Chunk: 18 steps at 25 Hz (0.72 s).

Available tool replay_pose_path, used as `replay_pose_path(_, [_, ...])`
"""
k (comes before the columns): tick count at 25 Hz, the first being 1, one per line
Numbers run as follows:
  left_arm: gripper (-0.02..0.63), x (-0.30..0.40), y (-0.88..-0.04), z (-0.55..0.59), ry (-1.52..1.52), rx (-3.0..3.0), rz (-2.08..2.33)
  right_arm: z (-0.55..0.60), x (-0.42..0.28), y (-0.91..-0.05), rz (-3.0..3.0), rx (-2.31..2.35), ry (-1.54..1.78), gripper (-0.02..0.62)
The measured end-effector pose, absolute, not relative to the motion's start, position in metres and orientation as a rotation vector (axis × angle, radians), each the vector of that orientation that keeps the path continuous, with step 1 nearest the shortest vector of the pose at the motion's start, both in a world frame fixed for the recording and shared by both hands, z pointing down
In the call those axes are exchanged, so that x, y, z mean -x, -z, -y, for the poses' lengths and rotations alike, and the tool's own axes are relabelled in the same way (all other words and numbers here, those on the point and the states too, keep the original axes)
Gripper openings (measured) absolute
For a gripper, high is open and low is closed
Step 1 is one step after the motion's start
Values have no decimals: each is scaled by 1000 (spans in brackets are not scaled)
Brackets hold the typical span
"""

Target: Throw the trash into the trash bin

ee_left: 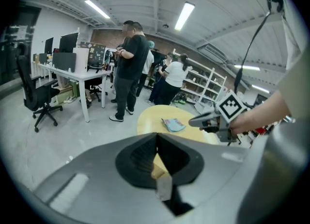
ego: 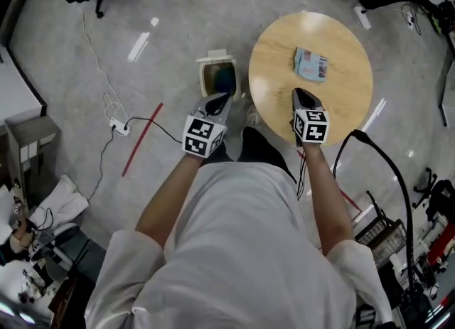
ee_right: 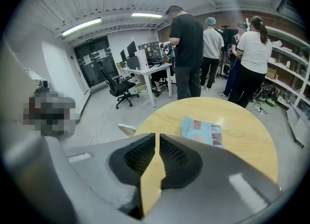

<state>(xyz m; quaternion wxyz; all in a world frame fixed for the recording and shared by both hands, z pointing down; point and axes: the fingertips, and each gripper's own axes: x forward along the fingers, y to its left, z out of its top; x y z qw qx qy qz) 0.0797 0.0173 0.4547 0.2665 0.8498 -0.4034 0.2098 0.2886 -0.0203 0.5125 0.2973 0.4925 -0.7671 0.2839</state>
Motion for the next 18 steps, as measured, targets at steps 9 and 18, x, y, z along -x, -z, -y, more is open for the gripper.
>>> replay_pose_path(9, [5,-110,-470,-6,-564,-2230,1142,58,-321,-539,2018,-1255,-758,72])
replay_pose_path(18, [4,-117,-479,10,-555,-2183,1186,94,-322,-561,1990,-1198,-753,115])
